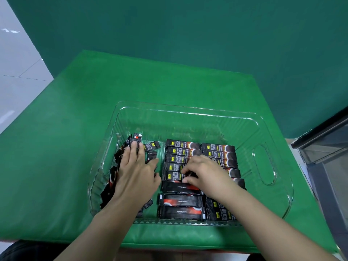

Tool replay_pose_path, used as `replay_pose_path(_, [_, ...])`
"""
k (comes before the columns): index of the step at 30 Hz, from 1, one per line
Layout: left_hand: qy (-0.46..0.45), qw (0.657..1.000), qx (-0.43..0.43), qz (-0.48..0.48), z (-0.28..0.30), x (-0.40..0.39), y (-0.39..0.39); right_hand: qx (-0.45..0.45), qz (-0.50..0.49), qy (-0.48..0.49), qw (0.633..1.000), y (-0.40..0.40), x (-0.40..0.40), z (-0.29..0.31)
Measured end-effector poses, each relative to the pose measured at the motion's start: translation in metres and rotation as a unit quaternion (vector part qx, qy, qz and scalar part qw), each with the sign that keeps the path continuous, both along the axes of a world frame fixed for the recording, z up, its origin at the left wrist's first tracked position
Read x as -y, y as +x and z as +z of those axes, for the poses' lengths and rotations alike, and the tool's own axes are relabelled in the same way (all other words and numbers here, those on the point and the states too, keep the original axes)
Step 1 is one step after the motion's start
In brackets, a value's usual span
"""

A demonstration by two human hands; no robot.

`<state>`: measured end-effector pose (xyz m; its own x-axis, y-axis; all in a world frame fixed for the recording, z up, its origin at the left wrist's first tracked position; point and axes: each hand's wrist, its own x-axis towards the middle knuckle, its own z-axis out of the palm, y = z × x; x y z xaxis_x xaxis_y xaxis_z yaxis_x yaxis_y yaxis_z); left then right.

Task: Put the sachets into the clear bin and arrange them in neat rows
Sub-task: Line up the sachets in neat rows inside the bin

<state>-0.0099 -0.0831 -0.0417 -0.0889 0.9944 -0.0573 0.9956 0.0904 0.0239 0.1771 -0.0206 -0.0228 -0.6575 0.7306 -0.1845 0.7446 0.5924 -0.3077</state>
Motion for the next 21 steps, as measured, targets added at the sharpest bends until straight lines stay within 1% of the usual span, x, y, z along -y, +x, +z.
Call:
replay_pose_path(2, [0.007,1.000,0.006,0.000,0.000,0.000,0.000,0.007,0.009,0.005,1.000,-0.003,0.000,-0.001])
replay_pose_path(6, [0.019,1.000,0.012,0.000,0.000,0.001,0.001,-0.034,0.002,0.005,0.999,-0.013,-0.006,0.004])
replay_pose_path(12, [0.022,1.000,0.010,0.007,-0.002,0.000,0.000,-0.053,0.010,0.021,0.998,-0.061,-0.034,0.006])
replay_pose_path(16, [0.026,0.999,0.017,0.008,-0.002,0.000,0.000,-0.005,0.027,0.059,0.998,-0.096,-0.047,-0.009])
replay_pose_path(21, [0.003,1.000,0.007,0.013,-0.001,-0.002,0.001,0.040,0.005,0.085,0.996,-0.113,-0.053,-0.021])
